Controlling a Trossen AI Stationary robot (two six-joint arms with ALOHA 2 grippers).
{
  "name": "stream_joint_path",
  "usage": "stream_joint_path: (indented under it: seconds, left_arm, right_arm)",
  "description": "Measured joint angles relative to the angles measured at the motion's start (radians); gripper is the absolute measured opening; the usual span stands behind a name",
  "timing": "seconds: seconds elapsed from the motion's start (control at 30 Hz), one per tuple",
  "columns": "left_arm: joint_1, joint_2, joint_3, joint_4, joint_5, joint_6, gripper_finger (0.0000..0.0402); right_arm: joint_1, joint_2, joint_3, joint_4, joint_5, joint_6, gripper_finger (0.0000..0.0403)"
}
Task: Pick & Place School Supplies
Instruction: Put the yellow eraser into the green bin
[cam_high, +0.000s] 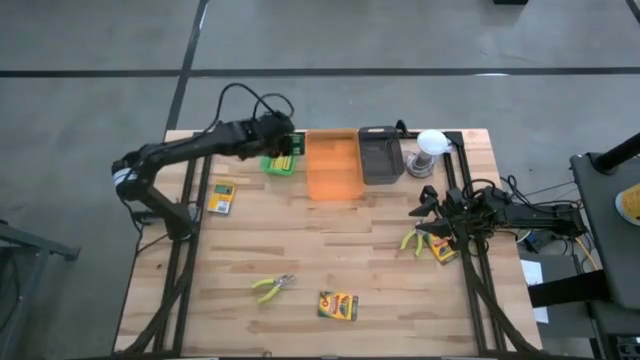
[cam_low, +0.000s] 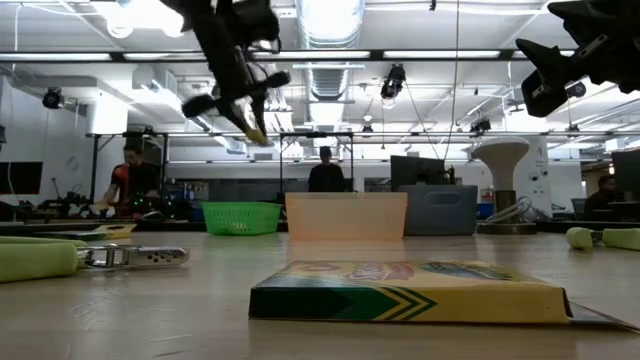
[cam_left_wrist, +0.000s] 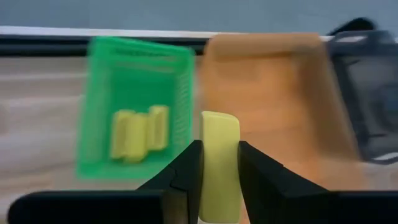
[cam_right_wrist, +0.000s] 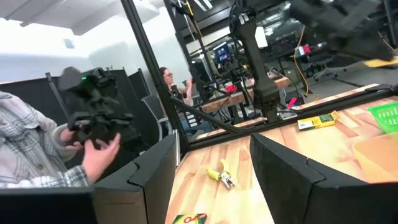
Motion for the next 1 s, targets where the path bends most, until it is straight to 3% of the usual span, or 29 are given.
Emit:
stream_joint_path:
  seconds: [0.07,0.33,0.67,1.0]
  left_arm:
    - [0.045,0.001,-0.037,0.072,0.047,0.022,0.0092]
    - [0.143,0.001,-0.175,0.141,0.052,-0.048,0.0092]
    - [0.153,0.001,-0.281,0.181,0.052,-0.049,0.0092]
    - [0.154,0.001,-0.400,0.361,0.064,0.015,0.0092]
  right_arm:
    - [0.000,0.000,0.000,0.000,0.000,0.000,0.0201]
    - [0.000,0.000,0.000,0.000,0.000,0.000,0.0201]
    - [0.000,0.000,0.000,0.000,0.000,0.000,0.0201]
    - [0.000,0.000,0.000,0.000,0.000,0.000,0.0201]
